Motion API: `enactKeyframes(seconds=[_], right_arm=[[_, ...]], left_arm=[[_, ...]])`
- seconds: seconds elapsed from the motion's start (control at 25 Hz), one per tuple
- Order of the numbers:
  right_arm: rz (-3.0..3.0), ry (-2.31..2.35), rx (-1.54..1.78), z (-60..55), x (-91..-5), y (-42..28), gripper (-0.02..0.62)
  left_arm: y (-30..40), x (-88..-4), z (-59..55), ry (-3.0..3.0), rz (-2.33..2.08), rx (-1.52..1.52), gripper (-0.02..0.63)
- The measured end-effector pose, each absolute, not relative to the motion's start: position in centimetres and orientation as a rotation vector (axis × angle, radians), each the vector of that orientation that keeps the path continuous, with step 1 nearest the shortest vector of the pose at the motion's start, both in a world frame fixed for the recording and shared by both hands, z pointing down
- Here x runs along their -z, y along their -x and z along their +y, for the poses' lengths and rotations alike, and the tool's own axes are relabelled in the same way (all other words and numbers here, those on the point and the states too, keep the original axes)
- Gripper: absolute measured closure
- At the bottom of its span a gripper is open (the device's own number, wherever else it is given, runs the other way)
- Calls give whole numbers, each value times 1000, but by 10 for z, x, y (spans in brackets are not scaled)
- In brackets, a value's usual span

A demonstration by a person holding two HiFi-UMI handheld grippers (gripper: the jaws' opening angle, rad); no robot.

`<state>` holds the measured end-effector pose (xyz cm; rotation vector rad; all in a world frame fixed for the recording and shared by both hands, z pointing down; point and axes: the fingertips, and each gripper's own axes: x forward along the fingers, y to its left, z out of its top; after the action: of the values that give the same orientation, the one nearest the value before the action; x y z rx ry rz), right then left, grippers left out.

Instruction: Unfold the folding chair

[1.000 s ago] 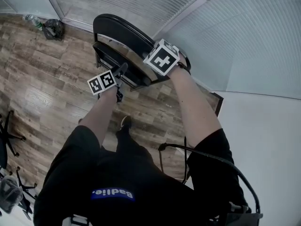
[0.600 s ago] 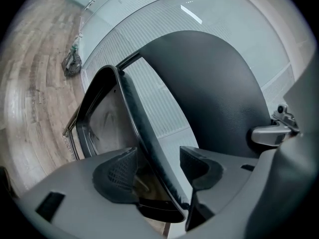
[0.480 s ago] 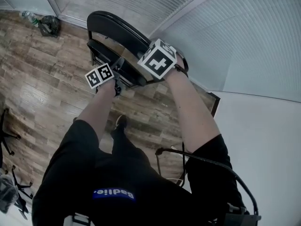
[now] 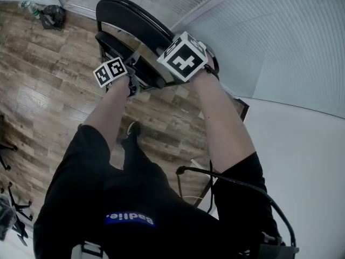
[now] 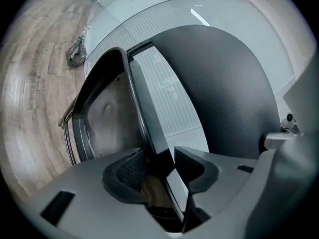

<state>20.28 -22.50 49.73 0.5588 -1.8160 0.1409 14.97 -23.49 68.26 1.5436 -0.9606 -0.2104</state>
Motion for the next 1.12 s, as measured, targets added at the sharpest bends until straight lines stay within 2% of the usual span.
enactKeyframes(seconds=[1.12], right_arm=[[-1830,-544,-164,-193,-500,-176,472]], left_arm=[[-95,-681,-163,-1585,-919,236,471]])
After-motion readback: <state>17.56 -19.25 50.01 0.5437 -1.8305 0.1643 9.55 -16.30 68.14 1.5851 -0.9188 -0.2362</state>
